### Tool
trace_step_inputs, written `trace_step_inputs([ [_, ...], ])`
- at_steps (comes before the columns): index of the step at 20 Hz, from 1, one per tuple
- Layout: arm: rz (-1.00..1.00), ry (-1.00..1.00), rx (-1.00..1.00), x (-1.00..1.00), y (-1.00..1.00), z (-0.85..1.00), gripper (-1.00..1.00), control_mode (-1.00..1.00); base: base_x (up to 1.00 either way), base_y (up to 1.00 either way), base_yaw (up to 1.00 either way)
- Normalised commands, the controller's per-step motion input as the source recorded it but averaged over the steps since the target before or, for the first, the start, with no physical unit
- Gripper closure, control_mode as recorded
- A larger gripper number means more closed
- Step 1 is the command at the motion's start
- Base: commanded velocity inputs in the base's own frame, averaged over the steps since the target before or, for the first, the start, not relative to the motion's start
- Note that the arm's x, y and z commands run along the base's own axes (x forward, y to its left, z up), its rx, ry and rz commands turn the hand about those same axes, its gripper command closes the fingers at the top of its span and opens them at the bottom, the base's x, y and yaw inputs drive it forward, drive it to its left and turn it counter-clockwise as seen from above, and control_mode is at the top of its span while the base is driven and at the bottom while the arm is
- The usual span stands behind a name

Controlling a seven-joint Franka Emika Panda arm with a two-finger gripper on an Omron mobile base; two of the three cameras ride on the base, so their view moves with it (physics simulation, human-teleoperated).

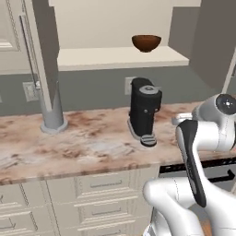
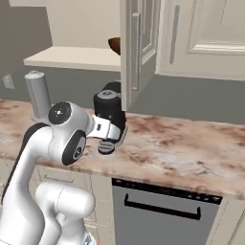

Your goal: Take the smaller bowl and place it next to the appetizer plate on the dining counter , and place the larger bowl next to the plate with cooked food.

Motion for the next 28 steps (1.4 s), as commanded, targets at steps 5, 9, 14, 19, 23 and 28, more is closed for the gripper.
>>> trace_step_inputs([
  [5, 0.0, 0.0, 0.0, 0.0, 0.0, 0.0, -1.0, 1.0, 0.84, 0.63, 0.0],
  [9, 0.0, 0.0, 0.0, 0.0, 0.0, 0.0, -1.0, 1.0, 0.54, 0.36, -0.05],
  [14, 0.0, 0.0, 0.0, 0.0, 0.0, 0.0, -1.0, 1.0, 0.73, 0.0, -0.09],
  [19, 0.0, 0.0, 0.0, 0.0, 0.0, 0.0, -1.0, 1.0, 0.83, 0.0, -0.11],
  [23, -0.01, 0.0, 0.0, 0.04, 0.0, 0.0, -1.0, -1.0, 0.35, 0.0, -0.08],
  [28, -0.01, -0.02, 0.0, 0.01, -0.04, 0.24, -1.0, -1.0, 0.0, 0.0, 0.0],
])
